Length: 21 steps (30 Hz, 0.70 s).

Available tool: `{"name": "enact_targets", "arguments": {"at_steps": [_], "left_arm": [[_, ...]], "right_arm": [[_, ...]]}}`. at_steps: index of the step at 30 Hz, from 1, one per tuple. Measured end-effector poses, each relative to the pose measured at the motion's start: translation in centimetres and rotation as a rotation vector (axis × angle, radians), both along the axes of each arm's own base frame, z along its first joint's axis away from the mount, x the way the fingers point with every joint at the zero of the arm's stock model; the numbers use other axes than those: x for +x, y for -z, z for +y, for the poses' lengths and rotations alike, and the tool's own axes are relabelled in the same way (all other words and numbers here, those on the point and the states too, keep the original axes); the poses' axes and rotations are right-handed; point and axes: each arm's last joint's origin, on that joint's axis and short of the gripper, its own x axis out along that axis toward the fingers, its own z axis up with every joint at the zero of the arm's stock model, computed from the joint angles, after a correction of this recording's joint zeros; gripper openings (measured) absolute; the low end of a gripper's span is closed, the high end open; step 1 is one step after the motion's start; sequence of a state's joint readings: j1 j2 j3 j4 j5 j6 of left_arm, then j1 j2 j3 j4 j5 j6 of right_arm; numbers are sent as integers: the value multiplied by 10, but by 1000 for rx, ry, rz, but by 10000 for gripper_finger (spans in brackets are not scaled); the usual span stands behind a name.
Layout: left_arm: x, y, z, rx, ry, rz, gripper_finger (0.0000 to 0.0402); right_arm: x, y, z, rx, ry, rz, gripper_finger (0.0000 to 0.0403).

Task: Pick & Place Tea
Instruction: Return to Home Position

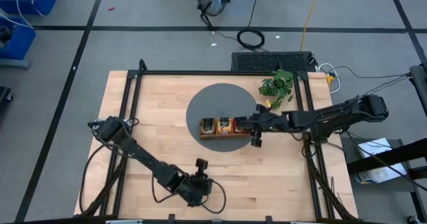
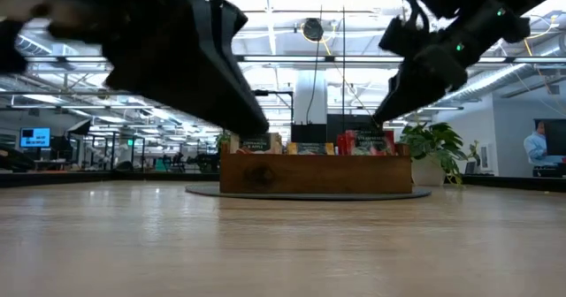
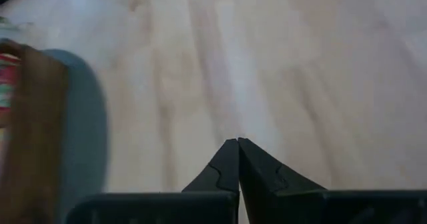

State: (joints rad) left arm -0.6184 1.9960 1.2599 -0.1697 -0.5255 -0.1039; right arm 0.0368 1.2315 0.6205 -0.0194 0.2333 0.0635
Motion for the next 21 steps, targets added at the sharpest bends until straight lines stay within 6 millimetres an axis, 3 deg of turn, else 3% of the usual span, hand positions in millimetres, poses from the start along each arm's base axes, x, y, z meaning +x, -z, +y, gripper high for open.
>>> {"name": "enact_targets", "arguments": {"at_steps": [6, 11, 16, 18, 21], "left_arm": [[-6, -39, 31, 68, -16, 41, 5], [-37, -79, 65, 75, -21, -29, 3], [-83, -72, 104, -99, 56, -211, 4], [-100, -62, 122, -192, 103, -284, 3], [-120, -54, 153, -279, 31, -352, 3]], "right_arm": [[-16, -26, -1, -39, -32, -89, 141], [-39, -37, 0, -67, -57, -142, 95], [-64, -18, 10, -110, -153, -281, 12], [-72, -12, 12, -124, -173, -350, 10], [-84, -12, 10, -119, -160, -479, 10]]}}
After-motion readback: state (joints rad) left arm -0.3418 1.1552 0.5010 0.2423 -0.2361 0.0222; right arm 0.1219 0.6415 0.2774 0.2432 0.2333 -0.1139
